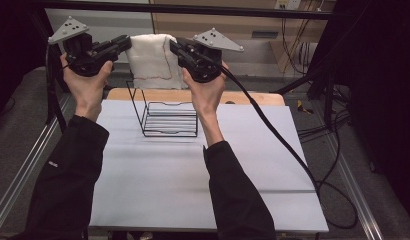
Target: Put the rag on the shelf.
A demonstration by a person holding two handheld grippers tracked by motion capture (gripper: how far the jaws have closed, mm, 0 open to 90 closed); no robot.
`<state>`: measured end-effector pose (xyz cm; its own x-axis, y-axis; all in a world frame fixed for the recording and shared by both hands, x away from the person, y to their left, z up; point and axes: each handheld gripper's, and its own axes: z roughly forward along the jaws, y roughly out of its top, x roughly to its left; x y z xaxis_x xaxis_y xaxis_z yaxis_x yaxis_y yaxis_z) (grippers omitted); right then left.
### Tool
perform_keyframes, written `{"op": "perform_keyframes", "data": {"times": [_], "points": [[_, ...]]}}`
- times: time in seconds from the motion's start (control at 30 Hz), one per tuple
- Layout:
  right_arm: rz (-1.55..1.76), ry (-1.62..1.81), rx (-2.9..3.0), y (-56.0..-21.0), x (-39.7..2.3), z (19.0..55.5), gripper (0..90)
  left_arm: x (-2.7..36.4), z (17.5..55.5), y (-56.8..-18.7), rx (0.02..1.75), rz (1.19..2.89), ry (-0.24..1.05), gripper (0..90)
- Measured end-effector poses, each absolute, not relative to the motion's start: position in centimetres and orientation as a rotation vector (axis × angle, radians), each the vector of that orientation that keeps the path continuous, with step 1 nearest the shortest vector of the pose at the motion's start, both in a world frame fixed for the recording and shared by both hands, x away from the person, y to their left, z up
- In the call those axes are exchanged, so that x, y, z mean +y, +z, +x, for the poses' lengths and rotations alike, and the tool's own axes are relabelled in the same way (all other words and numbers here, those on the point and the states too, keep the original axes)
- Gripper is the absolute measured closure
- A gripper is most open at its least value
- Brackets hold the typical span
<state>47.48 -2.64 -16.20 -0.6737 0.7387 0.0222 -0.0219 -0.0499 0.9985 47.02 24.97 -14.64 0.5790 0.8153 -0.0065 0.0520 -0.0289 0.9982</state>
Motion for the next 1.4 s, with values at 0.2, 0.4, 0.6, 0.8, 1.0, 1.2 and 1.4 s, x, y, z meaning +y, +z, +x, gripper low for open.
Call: {"op": "perform_keyframes", "data": {"times": [0.2, 0.4, 0.6, 0.8, 1.0, 1.2, 1.4], "points": [[0.753, 1.789, 1.667, -15.2, -2.2, 48.1, 82.9, 25.1, 47.6, -14.0, 0.782, 1.482, 0.734, 83.3], [0.763, 1.784, 1.666, -15.1, -2.2, 48.9, 82.9, 24.8, 48.6, -13.6, 0.789, 1.488, 0.758, 83.3], [0.769, 1.771, 1.672, -15.2, -2.4, 50.0, 82.9, 24.5, 49.9, -13.9, 0.804, 1.490, 0.751, 83.3], [0.779, 1.750, 1.692, -15.7, -2.3, 51.2, 82.9, 24.5, 51.3, -14.4, 0.815, 1.498, 0.761, 83.3], [0.803, 1.735, 1.713, -16.1, -2.2, 52.5, 82.9, 24.4, 52.1, -15.0, 0.842, 1.513, 0.749, 83.3], [0.790, 1.717, 1.738, -16.8, -2.0, 53.4, 82.9, 24.7, 52.7, -15.7, 0.856, 1.522, 0.745, 83.3], [0.795, 1.701, 1.759, -17.7, -1.7, 53.6, 82.8, 25.0, 52.7, -16.9, 0.862, 1.527, 0.729, 83.3]]}}
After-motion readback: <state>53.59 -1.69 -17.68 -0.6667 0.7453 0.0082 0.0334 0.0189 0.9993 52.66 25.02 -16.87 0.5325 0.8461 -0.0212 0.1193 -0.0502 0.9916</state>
